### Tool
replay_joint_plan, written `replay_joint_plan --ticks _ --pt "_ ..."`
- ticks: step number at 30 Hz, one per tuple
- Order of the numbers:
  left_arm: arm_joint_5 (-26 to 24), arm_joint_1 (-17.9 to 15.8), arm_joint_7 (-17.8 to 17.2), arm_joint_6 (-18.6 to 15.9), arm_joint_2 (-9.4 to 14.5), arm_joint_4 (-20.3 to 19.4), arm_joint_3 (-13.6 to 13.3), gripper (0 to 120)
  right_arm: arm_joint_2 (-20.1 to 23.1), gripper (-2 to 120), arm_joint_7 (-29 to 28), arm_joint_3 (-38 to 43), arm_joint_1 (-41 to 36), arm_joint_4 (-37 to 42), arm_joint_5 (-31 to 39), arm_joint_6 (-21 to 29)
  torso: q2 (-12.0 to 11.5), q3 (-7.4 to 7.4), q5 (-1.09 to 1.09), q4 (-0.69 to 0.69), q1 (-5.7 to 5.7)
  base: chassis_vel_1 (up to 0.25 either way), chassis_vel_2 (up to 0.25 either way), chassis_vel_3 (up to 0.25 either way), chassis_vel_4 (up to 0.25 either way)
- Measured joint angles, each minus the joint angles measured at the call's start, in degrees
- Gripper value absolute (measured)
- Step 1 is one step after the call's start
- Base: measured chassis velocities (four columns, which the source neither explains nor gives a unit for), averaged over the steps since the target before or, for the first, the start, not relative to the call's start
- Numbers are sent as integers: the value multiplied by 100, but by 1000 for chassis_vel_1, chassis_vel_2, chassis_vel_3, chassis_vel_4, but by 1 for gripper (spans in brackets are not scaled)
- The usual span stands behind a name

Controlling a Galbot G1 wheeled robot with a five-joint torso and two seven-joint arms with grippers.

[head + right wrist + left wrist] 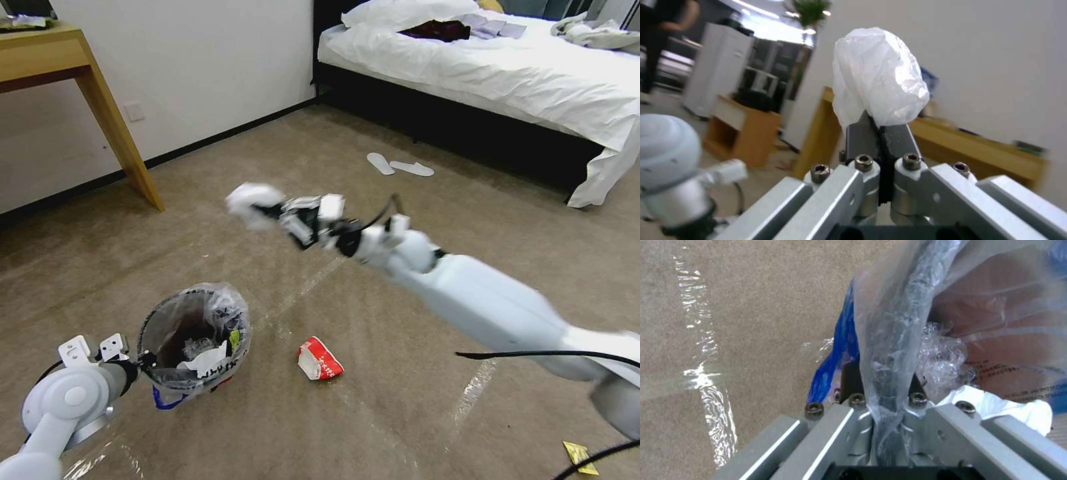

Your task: Pick up the trash bin and place the garbage on the floor into it.

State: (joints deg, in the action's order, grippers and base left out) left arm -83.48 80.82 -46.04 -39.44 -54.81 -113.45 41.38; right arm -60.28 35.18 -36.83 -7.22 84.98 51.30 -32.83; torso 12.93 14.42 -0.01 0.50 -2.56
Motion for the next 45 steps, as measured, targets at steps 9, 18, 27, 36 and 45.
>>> replay_joint_plan --ticks 9,18,27,36,45 --pt "-12 7 -19 4 5 -18 5 1 -825 0 4 -409 107 -390 -66 -34 0 -1 0 3 0 0 0 0 0" --pt "-44 -18 -22 10 35 -37 8 1 -1637 0 136 -689 192 -1323 -128 -129 0 -1 1 4 0 0 0 0 0" --pt "-144 -22 -31 13 108 -122 39 1 -2013 0 440 -701 101 -2440 -207 -281 0 -1 2 1 0 0 0 0 0" --pt "-166 -7 -35 15 107 -160 50 1 -2279 0 636 -691 -29 -3068 -282 -358 1 -1 2 1 0 0 0 0 0" --pt "-215 -10 -49 18 116 -174 57 1 -2510 0 786 -736 -175 -3624 -364 -438 0 -1 2 1 0 0 0 0 0"
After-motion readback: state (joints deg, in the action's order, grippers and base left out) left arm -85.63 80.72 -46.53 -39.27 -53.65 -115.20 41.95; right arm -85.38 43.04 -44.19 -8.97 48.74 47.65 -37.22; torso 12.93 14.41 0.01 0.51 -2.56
